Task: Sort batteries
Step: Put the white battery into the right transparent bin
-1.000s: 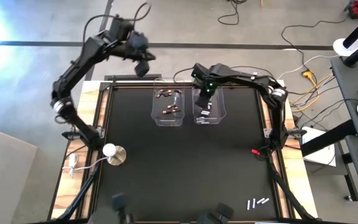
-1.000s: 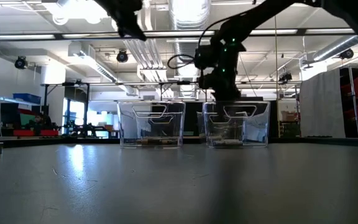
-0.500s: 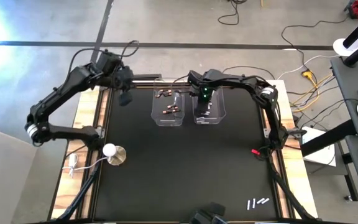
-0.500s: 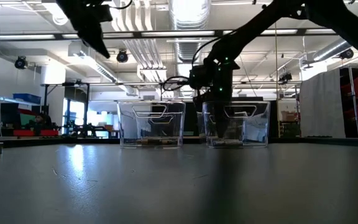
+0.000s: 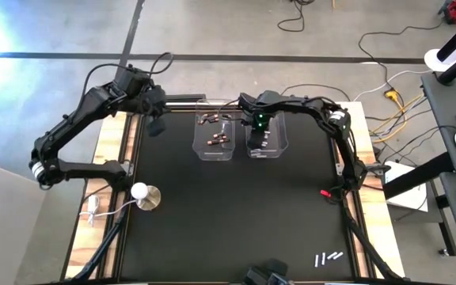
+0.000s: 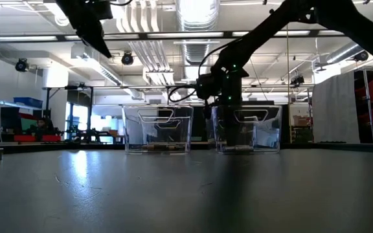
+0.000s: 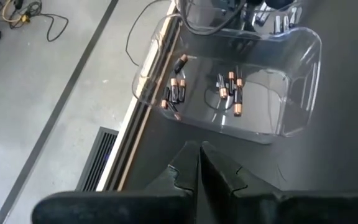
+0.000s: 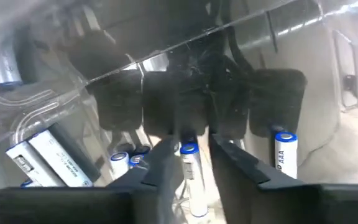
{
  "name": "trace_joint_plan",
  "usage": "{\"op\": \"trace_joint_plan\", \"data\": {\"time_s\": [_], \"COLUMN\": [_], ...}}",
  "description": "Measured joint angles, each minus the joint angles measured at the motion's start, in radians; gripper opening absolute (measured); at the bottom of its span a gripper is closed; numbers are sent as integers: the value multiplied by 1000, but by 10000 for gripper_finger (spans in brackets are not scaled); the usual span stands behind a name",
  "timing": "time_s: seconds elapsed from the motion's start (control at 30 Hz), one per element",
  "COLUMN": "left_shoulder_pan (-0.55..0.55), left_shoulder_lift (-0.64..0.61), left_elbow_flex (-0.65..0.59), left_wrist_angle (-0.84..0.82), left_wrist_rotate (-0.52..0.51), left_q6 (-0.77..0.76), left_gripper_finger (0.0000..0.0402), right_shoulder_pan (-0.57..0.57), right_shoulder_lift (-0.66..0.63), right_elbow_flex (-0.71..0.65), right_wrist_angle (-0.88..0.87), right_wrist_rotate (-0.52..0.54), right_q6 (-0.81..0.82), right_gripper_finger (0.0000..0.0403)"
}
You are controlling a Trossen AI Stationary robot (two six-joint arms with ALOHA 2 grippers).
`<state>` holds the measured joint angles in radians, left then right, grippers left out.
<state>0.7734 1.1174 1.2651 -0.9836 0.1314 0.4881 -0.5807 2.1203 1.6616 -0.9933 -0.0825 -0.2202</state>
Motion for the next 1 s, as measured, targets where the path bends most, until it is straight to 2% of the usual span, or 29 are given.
{"op": "trace_joint_plan", "data": {"time_s": [0.23, 0.33, 0.5, 0.63, 0.8, 0.9, 1.0], "left_shoulder_pan": [0, 0, -24, -90, -226, -330, -438], "left_shoulder_lift": [42, 67, 78, 41, 19, 20, 26], "left_elbow_flex": [19, 19, 35, 32, 30, 30, 30], "left_wrist_angle": [5, 14, 35, 151, 379, 497, 563], "left_wrist_rotate": [0, 0, 21, 66, 88, 88, 82], "left_q6": [0, 0, -64, -175, -321, -386, -460], "left_gripper_finger": [0, 0, 0, 0, 0, 0, 0], "right_shoulder_pan": [7, 33, 147, 323, 631, 849, 1070], "right_shoulder_lift": [-95, -207, -458, -657, -832, -875, -864], "right_elbow_flex": [46, 50, 13, -77, -297, -444, -546], "right_wrist_angle": [-168, -205, -226, -236, -236, -229, -173], "right_wrist_rotate": [8, 20, 122, 136, 139, 143, 142], "right_q6": [10, 36, 108, 257, 596, 834, 1085], "right_gripper_finger": [164, 181, 193, 196, 196, 196, 196]}}
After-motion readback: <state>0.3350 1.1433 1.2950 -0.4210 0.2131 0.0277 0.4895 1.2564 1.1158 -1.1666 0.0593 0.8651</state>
